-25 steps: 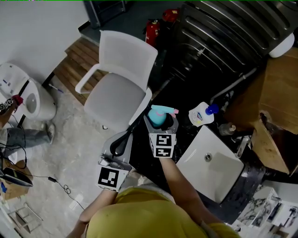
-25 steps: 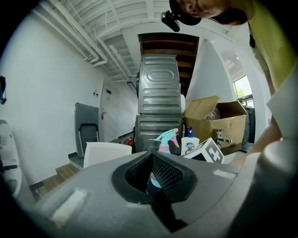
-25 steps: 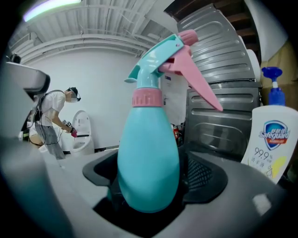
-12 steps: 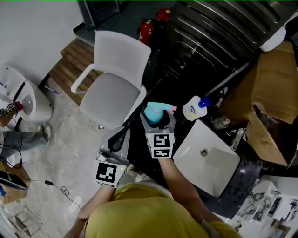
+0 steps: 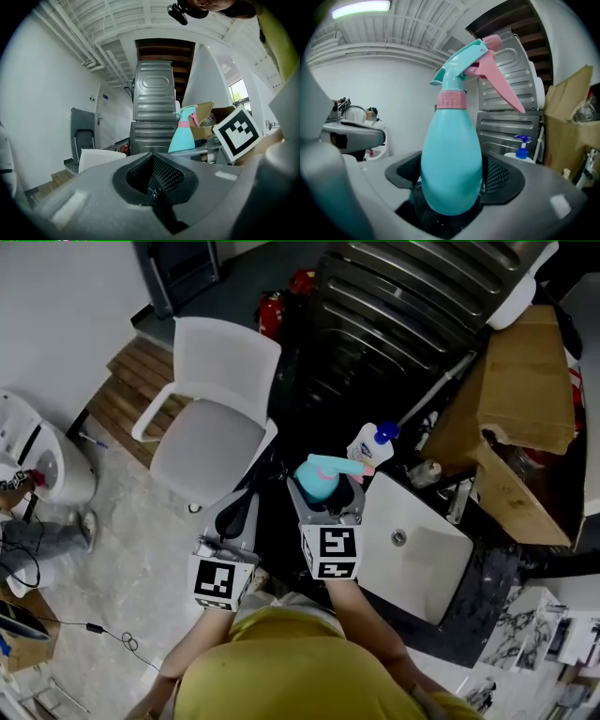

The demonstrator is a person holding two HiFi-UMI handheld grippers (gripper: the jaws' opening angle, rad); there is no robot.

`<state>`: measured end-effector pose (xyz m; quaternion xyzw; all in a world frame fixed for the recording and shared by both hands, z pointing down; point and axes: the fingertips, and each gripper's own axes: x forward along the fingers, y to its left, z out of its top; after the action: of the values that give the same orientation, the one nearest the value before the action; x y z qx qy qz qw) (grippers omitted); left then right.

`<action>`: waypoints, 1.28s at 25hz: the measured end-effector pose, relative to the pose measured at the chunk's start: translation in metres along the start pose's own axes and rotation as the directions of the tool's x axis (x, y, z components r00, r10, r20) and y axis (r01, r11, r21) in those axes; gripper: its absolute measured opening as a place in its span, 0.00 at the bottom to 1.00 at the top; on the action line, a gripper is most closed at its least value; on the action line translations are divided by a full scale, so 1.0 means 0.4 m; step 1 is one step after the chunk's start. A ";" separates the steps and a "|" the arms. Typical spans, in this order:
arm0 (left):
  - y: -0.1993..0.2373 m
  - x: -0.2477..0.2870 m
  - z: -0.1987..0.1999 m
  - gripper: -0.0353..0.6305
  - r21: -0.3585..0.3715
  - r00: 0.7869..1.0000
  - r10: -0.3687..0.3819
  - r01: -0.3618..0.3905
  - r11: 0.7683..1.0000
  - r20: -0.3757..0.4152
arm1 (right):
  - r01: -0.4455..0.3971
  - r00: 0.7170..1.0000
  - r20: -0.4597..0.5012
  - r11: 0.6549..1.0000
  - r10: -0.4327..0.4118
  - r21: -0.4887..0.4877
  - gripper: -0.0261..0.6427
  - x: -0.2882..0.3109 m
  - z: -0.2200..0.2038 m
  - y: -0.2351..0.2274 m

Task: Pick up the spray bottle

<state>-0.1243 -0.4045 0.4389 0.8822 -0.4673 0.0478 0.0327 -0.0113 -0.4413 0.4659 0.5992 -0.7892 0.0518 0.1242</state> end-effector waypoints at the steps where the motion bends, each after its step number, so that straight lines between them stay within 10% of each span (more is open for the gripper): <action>1: -0.004 -0.003 0.006 0.06 0.004 1.000 0.000 0.000 1.000 0.001 | 0.019 1.000 0.009 1.000 -0.019 0.004 0.60 -0.019 0.014 -0.012; 32: -0.117 -0.012 0.066 0.06 0.052 0.996 -0.082 0.081 0.995 0.033 | 0.140 0.990 0.035 0.990 -0.140 0.017 0.60 -0.253 0.045 -0.101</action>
<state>-0.0868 -0.3767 0.4117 0.9018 -0.4300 0.0427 0.0039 0.0505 -0.3620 0.4198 0.6548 -0.7470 0.0381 0.1090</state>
